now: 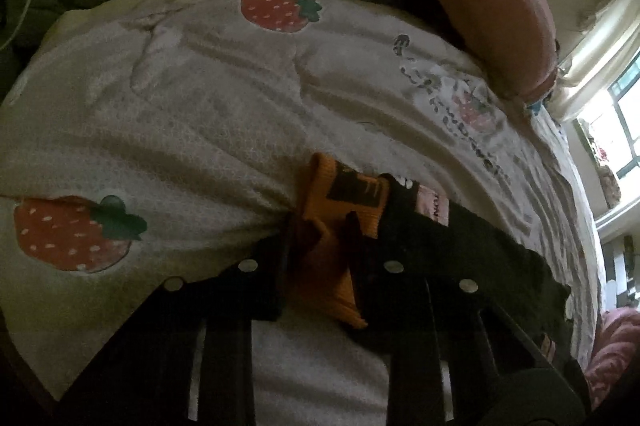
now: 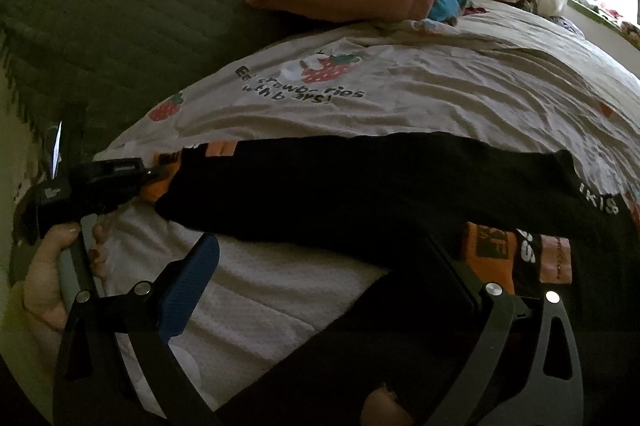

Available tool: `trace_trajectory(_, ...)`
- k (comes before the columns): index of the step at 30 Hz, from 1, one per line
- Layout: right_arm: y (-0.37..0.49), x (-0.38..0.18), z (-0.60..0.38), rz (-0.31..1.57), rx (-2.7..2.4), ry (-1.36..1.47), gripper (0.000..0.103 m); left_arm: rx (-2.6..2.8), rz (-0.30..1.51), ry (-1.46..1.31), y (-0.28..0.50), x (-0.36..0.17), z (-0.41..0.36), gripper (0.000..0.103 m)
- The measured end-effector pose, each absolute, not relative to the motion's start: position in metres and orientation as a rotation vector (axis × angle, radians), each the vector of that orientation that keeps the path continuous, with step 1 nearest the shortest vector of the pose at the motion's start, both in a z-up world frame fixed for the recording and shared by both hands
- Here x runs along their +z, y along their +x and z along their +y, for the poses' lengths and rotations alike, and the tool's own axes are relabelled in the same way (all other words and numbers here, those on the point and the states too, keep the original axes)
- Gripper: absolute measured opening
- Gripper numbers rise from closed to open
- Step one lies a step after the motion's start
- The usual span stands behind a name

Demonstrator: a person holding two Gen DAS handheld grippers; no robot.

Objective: Fold small clothes
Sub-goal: 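Close the left tool on the orange cuff, then lift the sleeve with the left tool and carry it across the shirt body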

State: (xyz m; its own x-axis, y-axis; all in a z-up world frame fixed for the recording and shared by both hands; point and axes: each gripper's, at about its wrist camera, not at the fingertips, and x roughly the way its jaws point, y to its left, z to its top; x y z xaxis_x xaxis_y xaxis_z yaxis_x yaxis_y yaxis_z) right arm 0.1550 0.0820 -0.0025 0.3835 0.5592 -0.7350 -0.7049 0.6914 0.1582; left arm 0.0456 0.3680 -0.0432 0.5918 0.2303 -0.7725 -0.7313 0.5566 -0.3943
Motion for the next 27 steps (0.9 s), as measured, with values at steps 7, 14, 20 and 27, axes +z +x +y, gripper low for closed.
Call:
trace_trajectory(7,0.157,0.0,0.055,0.858,0.769,-0.139,0.098,0.568,0.616,-0.78,0.032,-0.024,0.358,0.004)
trace_trajectory(14,0.162,0.007,0.027,0.861,0.727,-0.083,0.098,0.518,0.574,-0.729,0.033,-0.002,0.34,0.001)
trace_trajectory(20,0.169,0.016,-0.002,0.844,0.685,-0.018,0.098,0.468,0.562,-0.73,0.034,0.009,0.327,0.0)
trace_trajectory(27,0.173,0.023,-0.03,0.83,0.659,0.035,0.098,0.415,0.545,-0.723,0.035,0.026,0.312,0.0)
